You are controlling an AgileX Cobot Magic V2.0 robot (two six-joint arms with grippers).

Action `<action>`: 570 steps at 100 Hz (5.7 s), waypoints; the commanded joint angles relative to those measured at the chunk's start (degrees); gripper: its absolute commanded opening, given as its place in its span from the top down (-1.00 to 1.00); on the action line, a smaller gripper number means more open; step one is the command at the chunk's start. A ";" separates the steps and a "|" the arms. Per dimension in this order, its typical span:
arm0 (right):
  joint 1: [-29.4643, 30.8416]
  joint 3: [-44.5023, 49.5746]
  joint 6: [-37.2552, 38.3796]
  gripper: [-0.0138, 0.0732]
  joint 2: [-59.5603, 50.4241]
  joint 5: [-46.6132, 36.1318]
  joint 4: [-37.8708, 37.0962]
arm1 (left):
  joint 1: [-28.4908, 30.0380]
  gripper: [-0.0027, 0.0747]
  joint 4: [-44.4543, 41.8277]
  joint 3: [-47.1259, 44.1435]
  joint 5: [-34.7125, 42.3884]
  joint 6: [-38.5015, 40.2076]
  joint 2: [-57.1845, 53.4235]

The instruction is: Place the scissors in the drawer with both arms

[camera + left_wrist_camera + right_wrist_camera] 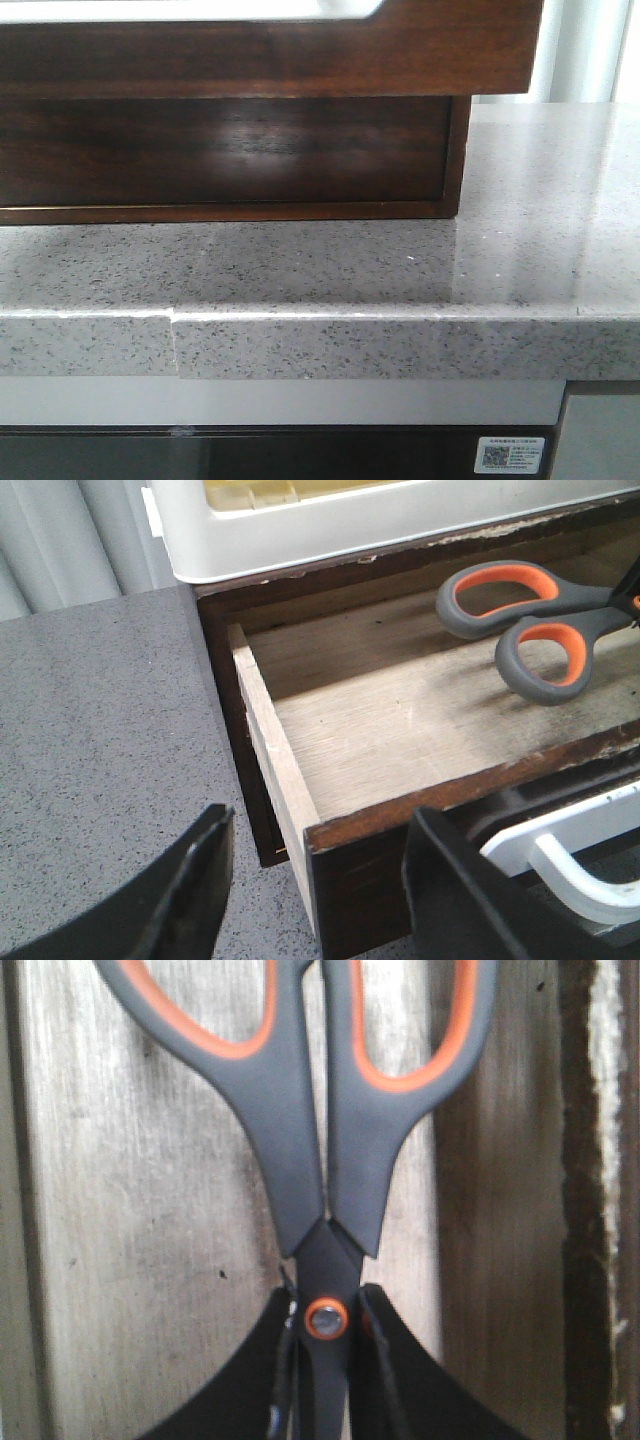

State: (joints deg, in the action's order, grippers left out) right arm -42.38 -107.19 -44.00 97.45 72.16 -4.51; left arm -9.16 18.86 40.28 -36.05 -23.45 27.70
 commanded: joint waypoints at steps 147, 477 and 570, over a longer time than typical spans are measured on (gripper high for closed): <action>43.55 58.08 29.09 0.20 -54.73 -30.43 20.99 | -0.48 -0.02 1.06 1.89 4.04 0.62 0.34; 43.38 94.00 28.89 0.84 -92.22 -61.59 17.57 | 4.63 0.98 -13.65 -42.08 40.02 20.96 -29.66; 43.38 108.76 42.98 0.84 -99.18 -75.56 4.97 | 4.63 0.98 -13.65 -42.08 40.02 20.96 -29.66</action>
State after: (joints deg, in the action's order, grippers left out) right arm 0.88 0.60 -1.28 -0.60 0.63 1.04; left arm -4.05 5.28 0.24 -0.64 -3.11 -0.24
